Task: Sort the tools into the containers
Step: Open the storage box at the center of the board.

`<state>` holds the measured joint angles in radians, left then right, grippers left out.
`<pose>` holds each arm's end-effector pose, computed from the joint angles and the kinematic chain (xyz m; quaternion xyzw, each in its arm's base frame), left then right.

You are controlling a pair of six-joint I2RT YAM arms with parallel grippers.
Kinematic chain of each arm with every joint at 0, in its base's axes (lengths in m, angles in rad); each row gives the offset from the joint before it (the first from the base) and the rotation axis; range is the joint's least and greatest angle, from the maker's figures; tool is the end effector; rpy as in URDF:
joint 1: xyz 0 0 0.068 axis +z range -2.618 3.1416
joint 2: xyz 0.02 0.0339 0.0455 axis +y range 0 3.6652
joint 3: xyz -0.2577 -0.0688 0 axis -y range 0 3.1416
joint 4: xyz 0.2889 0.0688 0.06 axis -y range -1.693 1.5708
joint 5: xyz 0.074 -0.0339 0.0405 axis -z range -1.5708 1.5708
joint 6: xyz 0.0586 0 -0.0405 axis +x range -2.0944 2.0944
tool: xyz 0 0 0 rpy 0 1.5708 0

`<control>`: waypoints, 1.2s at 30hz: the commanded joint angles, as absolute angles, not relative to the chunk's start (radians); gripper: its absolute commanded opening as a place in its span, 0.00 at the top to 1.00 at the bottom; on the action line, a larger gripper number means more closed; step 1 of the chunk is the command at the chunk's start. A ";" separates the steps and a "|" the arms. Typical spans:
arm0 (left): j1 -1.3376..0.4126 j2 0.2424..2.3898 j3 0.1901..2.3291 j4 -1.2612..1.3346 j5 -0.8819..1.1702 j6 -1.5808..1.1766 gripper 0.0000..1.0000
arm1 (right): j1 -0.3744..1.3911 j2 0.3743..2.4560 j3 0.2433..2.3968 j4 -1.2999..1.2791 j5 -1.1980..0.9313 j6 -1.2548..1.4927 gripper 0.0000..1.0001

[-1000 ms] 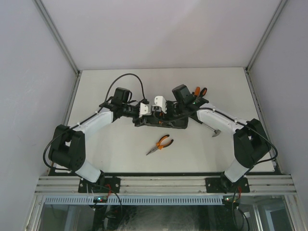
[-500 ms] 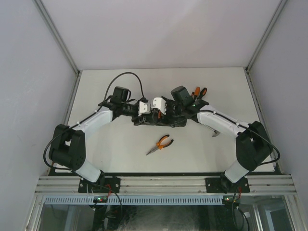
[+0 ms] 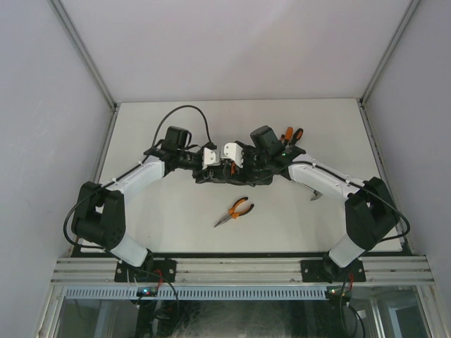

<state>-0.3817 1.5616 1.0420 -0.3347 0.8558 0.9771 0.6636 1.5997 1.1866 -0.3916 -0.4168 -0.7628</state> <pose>0.3288 -0.1796 0.1950 0.6486 0.5715 -0.2779 0.4190 0.3041 0.2679 0.2181 -0.6522 0.6357 0.1735 0.3747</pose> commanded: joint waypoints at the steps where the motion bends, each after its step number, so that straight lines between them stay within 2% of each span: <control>1: -0.391 1.565 1.114 -0.353 0.843 0.957 1.00 | 0.691 1.572 1.190 -0.307 -0.507 -0.766 0.23; 8: -0.391 1.562 1.109 -0.367 0.856 0.988 1.00 | 0.647 1.583 1.190 -0.286 -0.632 -0.743 0.32; 15: -0.387 1.565 1.112 -0.371 0.860 0.989 1.00 | 0.633 1.583 1.178 -0.314 -0.617 -0.765 0.40; 23: -0.385 1.569 1.115 -0.376 0.862 0.991 1.00 | 0.613 1.568 1.151 -0.303 -0.583 -0.769 0.31; 36: -0.383 1.577 1.121 -0.379 0.867 0.986 1.00 | 0.611 1.554 1.123 -0.315 -0.547 -0.790 0.40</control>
<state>-0.3840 1.5688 1.0607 -0.3622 0.8494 0.9829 0.6212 1.5887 1.1519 -0.2981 -0.5728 -0.7826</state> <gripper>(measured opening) 0.703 0.627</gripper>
